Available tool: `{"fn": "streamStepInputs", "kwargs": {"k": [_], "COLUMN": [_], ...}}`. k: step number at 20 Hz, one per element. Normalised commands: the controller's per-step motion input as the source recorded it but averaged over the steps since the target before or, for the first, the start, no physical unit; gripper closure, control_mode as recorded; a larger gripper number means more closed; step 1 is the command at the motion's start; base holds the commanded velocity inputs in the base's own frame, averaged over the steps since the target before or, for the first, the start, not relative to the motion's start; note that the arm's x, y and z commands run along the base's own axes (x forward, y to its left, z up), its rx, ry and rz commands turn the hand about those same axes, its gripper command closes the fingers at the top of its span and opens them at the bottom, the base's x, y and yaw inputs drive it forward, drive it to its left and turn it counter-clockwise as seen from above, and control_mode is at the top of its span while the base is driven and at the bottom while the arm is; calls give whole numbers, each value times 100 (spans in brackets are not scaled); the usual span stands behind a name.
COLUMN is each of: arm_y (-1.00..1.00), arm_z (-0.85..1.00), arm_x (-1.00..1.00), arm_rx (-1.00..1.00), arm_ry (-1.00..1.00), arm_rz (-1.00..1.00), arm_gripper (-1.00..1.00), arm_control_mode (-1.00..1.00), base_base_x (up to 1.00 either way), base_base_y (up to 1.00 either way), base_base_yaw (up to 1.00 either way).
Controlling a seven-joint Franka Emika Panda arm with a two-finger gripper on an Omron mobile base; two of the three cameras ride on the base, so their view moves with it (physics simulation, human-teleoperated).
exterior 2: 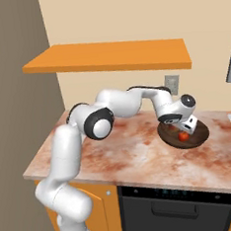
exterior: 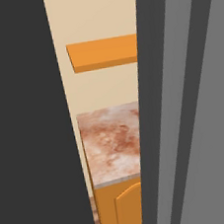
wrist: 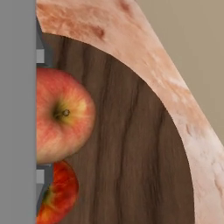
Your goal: Pick the apples from the cabinet and place them in one bowl. Pick the bell pepper from the sink and place it in the other bowl.
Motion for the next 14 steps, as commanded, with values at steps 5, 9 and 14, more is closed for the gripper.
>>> {"fn": "streamStepInputs", "kwargs": {"k": [5, 9, 14], "arm_y": [-2, -4, -7], "arm_z": [-15, -15, -11], "arm_x": [19, 11, 4], "arm_rx": [0, 0, 0], "arm_ry": [0, 0, 0], "arm_rz": [0, 0, 0], "arm_gripper": [100, 100, 100], "arm_control_mode": [-100, -100, -100], "base_base_x": [0, 0, 0], "base_base_y": [0, 0, 0], "base_base_yaw": [0, 0, 0]}}
